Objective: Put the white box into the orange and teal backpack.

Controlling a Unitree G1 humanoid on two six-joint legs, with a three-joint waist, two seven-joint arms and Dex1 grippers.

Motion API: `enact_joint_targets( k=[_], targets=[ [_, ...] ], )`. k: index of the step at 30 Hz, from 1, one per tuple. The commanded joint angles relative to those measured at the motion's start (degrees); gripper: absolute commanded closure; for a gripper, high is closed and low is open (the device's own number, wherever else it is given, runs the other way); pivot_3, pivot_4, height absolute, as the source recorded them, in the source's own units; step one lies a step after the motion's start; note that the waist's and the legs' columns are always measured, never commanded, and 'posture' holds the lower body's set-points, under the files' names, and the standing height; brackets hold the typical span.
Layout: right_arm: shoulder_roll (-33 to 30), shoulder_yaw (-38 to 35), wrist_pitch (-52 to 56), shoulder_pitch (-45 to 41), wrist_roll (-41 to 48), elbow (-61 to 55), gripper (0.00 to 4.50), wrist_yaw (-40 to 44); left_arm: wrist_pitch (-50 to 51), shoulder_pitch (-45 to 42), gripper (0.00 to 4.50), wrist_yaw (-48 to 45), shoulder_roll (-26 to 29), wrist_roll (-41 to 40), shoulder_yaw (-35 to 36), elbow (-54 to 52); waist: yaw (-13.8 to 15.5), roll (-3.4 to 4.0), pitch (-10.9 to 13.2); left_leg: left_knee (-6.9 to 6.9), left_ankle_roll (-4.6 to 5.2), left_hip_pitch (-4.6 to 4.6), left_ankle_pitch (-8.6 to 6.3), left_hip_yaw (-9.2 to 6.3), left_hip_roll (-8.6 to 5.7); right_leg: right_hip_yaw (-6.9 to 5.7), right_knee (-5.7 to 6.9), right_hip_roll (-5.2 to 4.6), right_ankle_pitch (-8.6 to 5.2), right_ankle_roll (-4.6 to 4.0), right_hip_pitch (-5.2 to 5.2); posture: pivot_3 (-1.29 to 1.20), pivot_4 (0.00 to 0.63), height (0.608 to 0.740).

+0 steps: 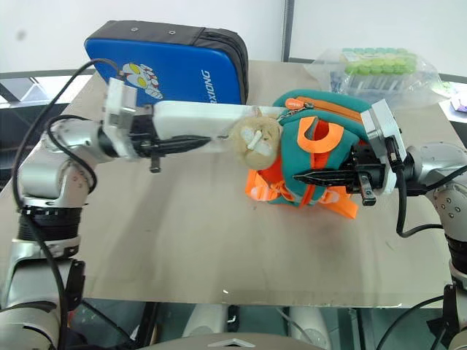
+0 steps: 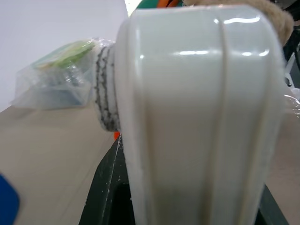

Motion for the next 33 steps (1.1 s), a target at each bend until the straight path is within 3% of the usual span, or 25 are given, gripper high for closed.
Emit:
enact_joint_targets(
  k=[1, 6, 10, 12, 14, 17, 21, 23, 26, 29, 33],
  targets=[
    [0.3, 0.4, -4.4, 0.9, -3.5, -2.0, 4.46, -1.3, -1.3, -4.0, 3.53, 0.0, -2.8, 2.8, -4.5, -2.3, 0.0, 0.00, 0.0, 0.01, 0.00, 0.00, 0.00, 0.00, 0.00, 0.01, 0.00, 0.00, 0.00, 0.00, 0.01, 0.00, 0.150, 0.740],
    [3.3, 0.3, -6.3, -0.3, -4.6, -2.7, 4.46, -5.0, -2.7, -9.1, 3.53, 1.3, -7.6, 11.5, -13.0, 0.4, -0.2, 0.01, 0.0, 0.04, 0.00, 0.03, 0.00, -0.04, 0.00, 0.06, 0.06, 0.09, 0.01, 0.01, 0.01, 0.00, 0.150, 0.740],
    [5.8, 0.6, -6.4, -0.8, -5.0, -3.4, 4.46, -8.9, -3.5, -16.8, 3.53, 8.6, -17.2, 20.4, -19.2, 10.0, 0.1, 0.01, 0.0, 0.05, 0.01, 0.04, 0.01, -0.06, 0.01, 0.08, 0.08, 0.13, 0.01, 0.01, 0.01, 0.00, 0.150, 0.740],
    [6.9, 1.0, -6.3, -0.2, -5.8, -3.9, 4.50, -11.4, -4.1, -20.5, 2.52, 12.0, -21.5, 26.1, -22.9, 16.2, 0.4, 0.01, 0.0, 0.13, 0.01, -0.01, 0.01, -0.10, -0.01, 0.04, 0.07, 0.13, 0.01, 0.02, 0.03, 0.00, 0.150, 0.740],
    [7.8, 0.6, -5.6, 0.2, -6.7, -3.7, 4.50, -14.5, -3.0, -20.8, 1.66, 12.1, -21.6, 27.5, -22.8, 18.0, 0.0, 0.01, 0.0, 0.17, 0.02, -0.06, 0.00, -0.08, -0.05, 0.11, 0.03, 0.12, 0.01, 0.02, 0.03, 0.00, 0.150, 0.740],
    [8.3, -0.4, -5.5, 1.0, -7.1, -3.8, 4.50, -16.6, 8.5, -19.1, 0.11, 11.0, -19.3, 17.6, -13.3, 11.2, -1.4, 0.04, 0.0, 0.07, 0.02, 0.02, 0.00, -0.11, -0.05, 0.30, 0.04, 0.18, 0.01, 0.03, -0.02, 0.00, 0.150, 0.740],
    [8.9, 0.1, -6.6, 1.3, -9.2, -2.8, 4.50, -19.8, 31.0, -16.0, 0.04, 4.7, -8.6, 2.9, -2.9, 2.9, -2.5, 0.10, 0.1, -0.10, 0.02, 0.03, 0.00, -0.32, 0.09, 0.28, 0.17, 0.42, -0.03, -0.04, -0.17, 0.00, 0.150, 0.740],
    [9.6, 0.7, -6.3, 1.1, -9.5, -2.8, 4.50, -20.8, 38.9, -12.5, 0.04, 2.7, -2.8, -3.2, 1.3, -0.7, -3.2, 0.13, 0.1, -0.19, 0.01, 0.10, 0.00, -0.36, 0.13, 0.29, 0.22, 0.47, -0.07, -0.11, -0.19, 0.00, 0.150, 0.740],
    [10.3, 1.2, -5.8, 0.7, -9.3, -3.3, 4.50, -21.8, 47.6, -7.5, 0.04, 3.5, 1.5, -10.8, 6.9, -6.1, -3.0, 0.14, 0.1, -0.19, 0.01, 0.14, 0.01, -0.38, 0.11, 0.26, 0.24, 0.43, -0.09, -0.12, -0.15, 0.00, 0.150, 0.740],
    [10.6, 1.7, -5.1, -0.3, -8.9, -3.6, 4.50, -22.3, 56.3, -3.7, 0.04, 6.7, 2.1, -18.4, 12.3, -10.7, -2.0, 0.10, 0.1, -0.01, 0.00, 0.09, 0.00, -0.34, 0.03, 0.14, 0.25, 0.21, -0.09, -0.07, -0.04, 0.00, 0.150, 0.740],
    [10.2, 2.4, -3.8, -1.0, -8.4, -4.3, 4.50, -22.1, 61.7, -4.3, 0.04, 18.5, -7.4, -23.8, 15.6, -14.2, -0.8, 0.07, 0.1, 0.18, 0.01, 0.11, 0.01, -0.35, -0.10, 0.13, 0.22, 0.05, -0.07, -0.03, 0.12, 0.00, 0.150, 0.740]
  ],
)
